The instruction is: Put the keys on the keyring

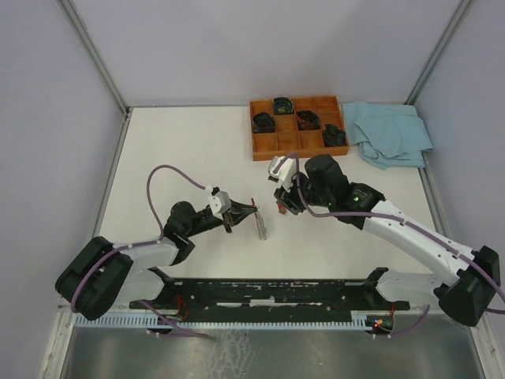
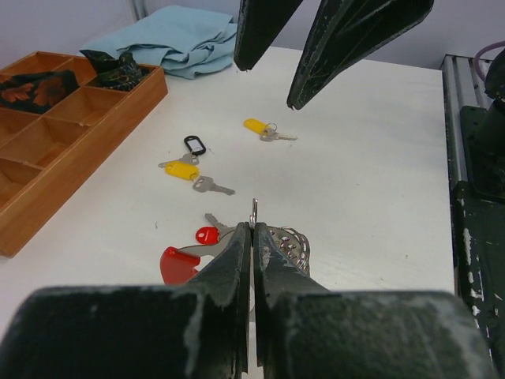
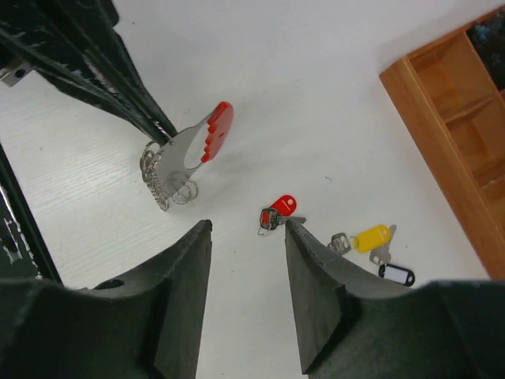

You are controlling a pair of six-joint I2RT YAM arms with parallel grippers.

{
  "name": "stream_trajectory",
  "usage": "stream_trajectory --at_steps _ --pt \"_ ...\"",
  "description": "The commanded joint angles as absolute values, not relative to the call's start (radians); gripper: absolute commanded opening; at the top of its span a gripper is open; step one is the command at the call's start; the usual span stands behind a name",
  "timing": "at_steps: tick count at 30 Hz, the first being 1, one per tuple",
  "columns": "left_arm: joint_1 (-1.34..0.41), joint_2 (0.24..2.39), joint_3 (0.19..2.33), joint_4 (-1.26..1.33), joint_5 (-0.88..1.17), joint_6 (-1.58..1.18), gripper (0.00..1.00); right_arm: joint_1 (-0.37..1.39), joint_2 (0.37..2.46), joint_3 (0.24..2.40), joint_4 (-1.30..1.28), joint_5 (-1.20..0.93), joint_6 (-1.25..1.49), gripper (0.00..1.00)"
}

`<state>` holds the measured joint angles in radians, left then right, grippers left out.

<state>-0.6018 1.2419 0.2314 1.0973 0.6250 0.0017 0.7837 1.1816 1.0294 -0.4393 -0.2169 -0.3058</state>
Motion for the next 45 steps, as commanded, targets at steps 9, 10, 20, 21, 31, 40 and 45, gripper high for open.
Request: stream_trajectory --at_steps 9,10,20,21,31,40,45 --pt "-0.604 1.147 0.194 1.118 0.408 0.027 0.03 0.699 1.362 1.052 -0.362 -0.007 0.142 0.68" --pt "-0.604 1.143 0.191 1.118 0.398 0.024 0.03 0.686 1.379 1.047 -0.357 0.001 0.171 0.67" --pt "-0.604 1.14 0.179 1.104 0.37 0.031 0.03 0.615 1.611 1.09 -0.408 -0.062 0.308 0.55" --pt "-0.604 1.14 0.178 1.104 0.369 0.031 0.03 0.616 1.63 1.092 -0.406 -0.073 0.326 0.53" --pt "-0.604 1.14 0.181 1.087 0.345 0.032 0.03 0.615 1.754 1.108 -0.4 -0.095 0.411 0.43" --pt "-0.604 1.14 0.183 1.071 0.346 0.037 0.03 0.616 1.767 1.119 -0.413 -0.106 0.41 0.19" --pt "-0.603 1.14 0.186 1.067 0.353 0.035 0.03 0.616 1.722 1.133 -0.46 -0.078 0.385 0.02"
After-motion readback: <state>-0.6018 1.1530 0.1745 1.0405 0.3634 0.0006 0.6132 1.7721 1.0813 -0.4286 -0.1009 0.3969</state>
